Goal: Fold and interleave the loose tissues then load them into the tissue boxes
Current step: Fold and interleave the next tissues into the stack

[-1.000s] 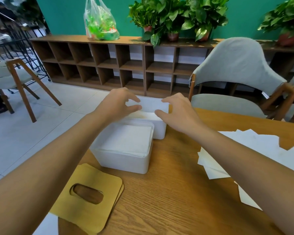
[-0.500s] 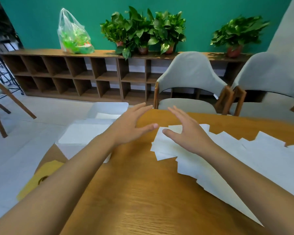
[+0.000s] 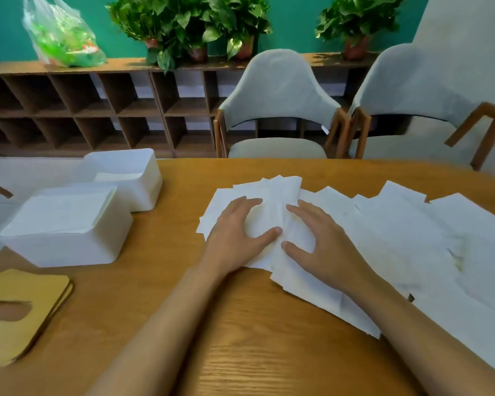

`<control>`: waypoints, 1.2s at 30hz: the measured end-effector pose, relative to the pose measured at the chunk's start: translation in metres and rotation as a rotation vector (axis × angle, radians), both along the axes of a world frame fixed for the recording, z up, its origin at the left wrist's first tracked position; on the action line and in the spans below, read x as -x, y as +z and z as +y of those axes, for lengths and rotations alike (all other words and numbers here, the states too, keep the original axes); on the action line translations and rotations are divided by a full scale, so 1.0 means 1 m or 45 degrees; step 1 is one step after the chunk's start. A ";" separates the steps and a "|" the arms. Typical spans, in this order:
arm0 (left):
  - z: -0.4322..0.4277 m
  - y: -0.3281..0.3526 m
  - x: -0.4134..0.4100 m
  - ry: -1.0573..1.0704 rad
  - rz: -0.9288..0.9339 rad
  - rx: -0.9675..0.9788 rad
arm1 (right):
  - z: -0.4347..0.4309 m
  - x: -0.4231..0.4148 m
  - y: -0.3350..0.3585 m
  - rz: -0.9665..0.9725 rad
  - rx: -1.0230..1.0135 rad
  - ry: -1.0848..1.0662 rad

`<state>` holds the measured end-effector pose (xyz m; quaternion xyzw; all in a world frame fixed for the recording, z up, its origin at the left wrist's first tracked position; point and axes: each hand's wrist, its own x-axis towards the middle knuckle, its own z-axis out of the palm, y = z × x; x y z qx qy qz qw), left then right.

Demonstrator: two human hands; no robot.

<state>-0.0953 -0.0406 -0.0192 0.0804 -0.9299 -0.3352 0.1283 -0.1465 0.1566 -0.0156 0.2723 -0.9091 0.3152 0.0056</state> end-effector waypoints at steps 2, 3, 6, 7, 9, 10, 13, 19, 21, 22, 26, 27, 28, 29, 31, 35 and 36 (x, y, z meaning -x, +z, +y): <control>0.005 -0.008 0.002 -0.003 -0.009 0.006 | 0.003 0.000 -0.011 0.028 0.040 0.009; 0.006 -0.012 0.002 0.003 0.000 0.013 | 0.005 0.000 -0.017 0.041 0.052 0.014; 0.007 -0.020 -0.001 0.030 0.060 0.000 | 0.007 -0.001 -0.029 0.082 0.034 0.031; 0.006 -0.023 -0.001 0.033 0.090 0.005 | 0.007 0.000 -0.032 0.098 0.022 0.036; 0.005 -0.027 -0.002 0.021 0.144 0.025 | 0.008 -0.004 -0.034 0.114 0.002 0.037; 0.004 -0.028 -0.004 0.021 0.160 0.029 | 0.008 -0.006 -0.035 0.120 -0.006 0.041; 0.003 -0.029 -0.004 0.033 0.213 0.041 | 0.007 -0.006 -0.036 0.156 -0.012 0.040; 0.005 -0.030 -0.002 0.075 0.223 0.120 | 0.010 -0.006 -0.034 0.155 0.040 0.049; 0.006 -0.029 -0.002 0.072 0.285 0.129 | 0.010 -0.006 -0.033 0.153 0.055 0.048; 0.006 -0.028 -0.003 0.080 0.339 0.119 | 0.010 -0.006 -0.033 0.151 0.063 0.049; 0.012 -0.011 -0.012 0.161 0.556 -0.080 | 0.009 -0.007 -0.032 0.151 0.132 0.029; 0.014 -0.006 -0.015 0.162 0.594 -0.135 | 0.008 -0.007 -0.031 0.140 0.177 0.009; 0.016 -0.001 -0.017 0.141 0.624 -0.184 | 0.008 -0.006 -0.030 0.124 0.231 -0.024; 0.017 0.004 -0.020 0.107 0.649 -0.239 | 0.008 -0.006 -0.028 0.111 0.287 -0.058; 0.018 0.010 -0.028 0.048 0.632 -0.486 | 0.010 -0.006 -0.023 0.090 0.411 -0.078; 0.013 0.024 -0.041 0.094 0.235 -1.386 | 0.012 -0.010 -0.001 -0.221 0.722 0.103; 0.011 0.025 -0.041 0.106 0.148 -1.492 | 0.012 -0.012 0.006 -0.310 0.753 0.142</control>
